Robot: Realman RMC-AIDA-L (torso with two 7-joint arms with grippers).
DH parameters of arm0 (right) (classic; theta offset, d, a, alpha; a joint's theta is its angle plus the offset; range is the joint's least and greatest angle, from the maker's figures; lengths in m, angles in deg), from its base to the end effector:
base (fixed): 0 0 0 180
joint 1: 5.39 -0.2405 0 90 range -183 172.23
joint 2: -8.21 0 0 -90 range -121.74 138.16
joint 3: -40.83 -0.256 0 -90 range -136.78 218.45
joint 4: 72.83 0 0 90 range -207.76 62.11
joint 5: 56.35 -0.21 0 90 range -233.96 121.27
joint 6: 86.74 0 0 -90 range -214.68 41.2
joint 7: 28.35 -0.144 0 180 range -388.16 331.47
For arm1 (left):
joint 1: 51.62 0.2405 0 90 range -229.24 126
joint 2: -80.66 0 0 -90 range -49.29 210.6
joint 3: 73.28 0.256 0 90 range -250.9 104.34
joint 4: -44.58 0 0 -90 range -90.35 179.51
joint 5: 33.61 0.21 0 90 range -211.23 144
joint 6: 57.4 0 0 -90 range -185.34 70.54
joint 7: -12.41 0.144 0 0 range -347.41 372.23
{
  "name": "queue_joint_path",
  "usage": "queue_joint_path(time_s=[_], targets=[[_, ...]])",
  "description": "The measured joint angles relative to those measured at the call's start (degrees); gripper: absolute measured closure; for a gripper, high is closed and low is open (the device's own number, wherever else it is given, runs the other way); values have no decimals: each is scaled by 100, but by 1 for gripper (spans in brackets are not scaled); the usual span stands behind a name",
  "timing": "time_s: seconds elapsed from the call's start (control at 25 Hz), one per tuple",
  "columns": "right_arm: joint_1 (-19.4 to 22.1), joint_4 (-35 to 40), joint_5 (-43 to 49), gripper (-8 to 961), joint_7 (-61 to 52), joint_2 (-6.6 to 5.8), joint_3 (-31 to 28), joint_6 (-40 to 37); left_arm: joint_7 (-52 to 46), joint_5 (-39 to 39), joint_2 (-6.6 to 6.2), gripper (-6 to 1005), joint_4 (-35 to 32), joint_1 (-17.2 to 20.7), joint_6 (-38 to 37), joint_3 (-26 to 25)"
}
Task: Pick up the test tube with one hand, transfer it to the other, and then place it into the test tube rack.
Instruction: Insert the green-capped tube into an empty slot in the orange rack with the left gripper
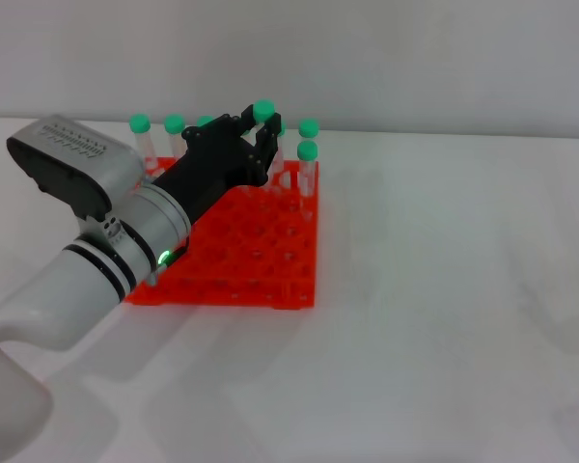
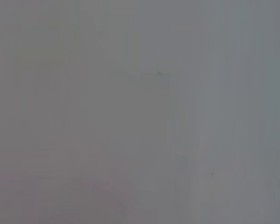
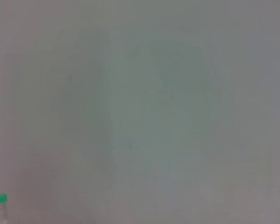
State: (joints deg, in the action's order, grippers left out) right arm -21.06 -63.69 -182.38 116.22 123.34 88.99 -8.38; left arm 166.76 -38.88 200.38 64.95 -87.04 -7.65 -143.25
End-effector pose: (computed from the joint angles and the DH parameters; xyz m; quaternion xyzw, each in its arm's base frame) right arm 0.3707 0.2758 0.0326 -0.7381 0.2525 0.3458 0.5214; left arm -0.2150 0.3970 -0.0620 -0.8099 -0.1987 -0.3442 0.4315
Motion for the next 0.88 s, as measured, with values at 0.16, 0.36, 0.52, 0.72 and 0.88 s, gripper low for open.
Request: queue_joint_path(time_s=[0.16,0.36,0.52,0.72,0.88], targets=[[-2,-7,0,76,0,0,0,48,-2,9,0,726,-2,-23,-85,8],[-6,-9,0,76,0,0,0,94,-2,22,8,725,-57,-37,-229,10],[-6,-9,0,76,1,3,0,124,-4,20,19,724,-117,-52,-235,10],[-6,-9,0,76,6,6,1,157,-13,5,33,724,-130,-61,-283,10],[-6,-9,0,76,29,8,1,214,-72,-24,34,723,-130,-85,-497,10]])
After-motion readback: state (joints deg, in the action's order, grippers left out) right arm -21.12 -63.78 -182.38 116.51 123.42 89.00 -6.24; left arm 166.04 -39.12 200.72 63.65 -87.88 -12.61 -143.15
